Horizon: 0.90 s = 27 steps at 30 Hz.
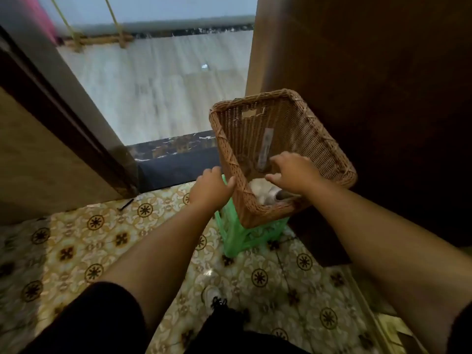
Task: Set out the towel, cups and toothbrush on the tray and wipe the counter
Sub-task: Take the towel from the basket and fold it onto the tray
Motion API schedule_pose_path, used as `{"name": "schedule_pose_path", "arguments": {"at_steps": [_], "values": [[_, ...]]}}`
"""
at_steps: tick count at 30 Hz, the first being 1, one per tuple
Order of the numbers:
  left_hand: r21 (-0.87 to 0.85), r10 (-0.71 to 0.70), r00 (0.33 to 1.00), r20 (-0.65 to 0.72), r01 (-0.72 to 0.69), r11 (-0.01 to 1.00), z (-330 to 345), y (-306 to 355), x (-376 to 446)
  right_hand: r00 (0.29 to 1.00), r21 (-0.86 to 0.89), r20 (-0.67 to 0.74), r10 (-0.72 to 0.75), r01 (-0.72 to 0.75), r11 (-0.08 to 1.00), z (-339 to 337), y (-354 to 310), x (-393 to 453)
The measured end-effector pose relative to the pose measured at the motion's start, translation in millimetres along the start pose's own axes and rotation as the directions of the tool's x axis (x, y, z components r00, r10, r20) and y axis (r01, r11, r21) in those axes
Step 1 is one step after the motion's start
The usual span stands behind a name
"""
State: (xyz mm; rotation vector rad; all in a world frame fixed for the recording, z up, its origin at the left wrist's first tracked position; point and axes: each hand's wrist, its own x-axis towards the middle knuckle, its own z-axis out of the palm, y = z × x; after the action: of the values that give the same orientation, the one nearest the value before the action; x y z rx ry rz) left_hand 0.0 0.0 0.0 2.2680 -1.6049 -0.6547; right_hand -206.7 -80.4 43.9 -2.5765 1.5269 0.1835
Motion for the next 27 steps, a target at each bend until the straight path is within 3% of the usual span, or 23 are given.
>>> {"name": "schedule_pose_path", "arguments": {"at_steps": [3, 7, 9, 12, 14, 17, 20, 21, 23, 25, 27], "values": [[-0.217, -0.109, 0.993, 0.043, 0.116, 0.969, 7.6, 19.4, 32.0, 0.997, 0.111, 0.030, 0.078, -0.081, 0.991, 3.6, 33.8, 30.9], [-0.477, -0.268, 0.960, 0.084, 0.275, 0.835, 24.0, 40.5, 65.5, 0.982, 0.152, 0.161, 0.099, -0.123, 0.981, 13.3, 68.5, 82.2], [-0.526, -0.324, 0.943, 0.075, 0.314, 0.791, 33.5, 47.0, 74.0, 0.953, 0.158, 0.299, 0.056, -0.108, 0.981, 25.5, 77.3, 110.7], [-0.615, -0.397, 0.917, 0.022, 0.325, 0.718, 46.3, 51.4, 83.1, 0.852, 0.145, 0.520, -0.054, -0.026, 0.989, 54.6, 77.6, 156.2], [-0.612, -0.425, 0.904, -0.049, 0.309, 0.728, 53.9, 50.2, 85.2, 0.793, 0.193, 0.595, -0.129, 0.014, 0.981, 91.1, 78.0, 185.0], [-0.573, -0.417, 0.900, -0.129, 0.276, 0.772, 61.8, 47.5, 86.0, 0.679, 0.265, 0.724, -0.121, -0.111, 0.958, 157.1, 78.1, 219.6], [-0.552, -0.416, 0.896, -0.157, 0.270, 0.789, 62.5, 45.8, 87.1, 0.681, 0.383, 0.692, -0.240, -0.066, 0.921, 202.7, 89.3, 225.9], [-0.548, -0.418, 0.894, -0.161, 0.271, 0.791, 63.4, 45.3, 88.7, 0.699, 0.457, 0.692, -0.181, -0.230, 0.859, 213.1, 95.1, 217.7], [-0.538, -0.422, 0.891, -0.169, 0.276, 0.796, 65.0, 44.6, 89.0, 0.694, 0.591, 0.687, -0.216, -0.360, 0.722, 239.4, 111.5, 201.8], [-0.527, -0.419, 0.890, -0.179, 0.273, 0.805, 65.3, 44.0, 88.8, 0.737, 0.609, 0.631, -0.243, -0.276, 0.744, 246.5, 113.7, 206.9], [-0.536, -0.420, 0.890, -0.178, 0.270, 0.800, 65.3, 44.2, 89.6, 0.675, 0.461, 0.692, -0.258, -0.137, 0.877, 246.1, 111.8, 219.5]]}}
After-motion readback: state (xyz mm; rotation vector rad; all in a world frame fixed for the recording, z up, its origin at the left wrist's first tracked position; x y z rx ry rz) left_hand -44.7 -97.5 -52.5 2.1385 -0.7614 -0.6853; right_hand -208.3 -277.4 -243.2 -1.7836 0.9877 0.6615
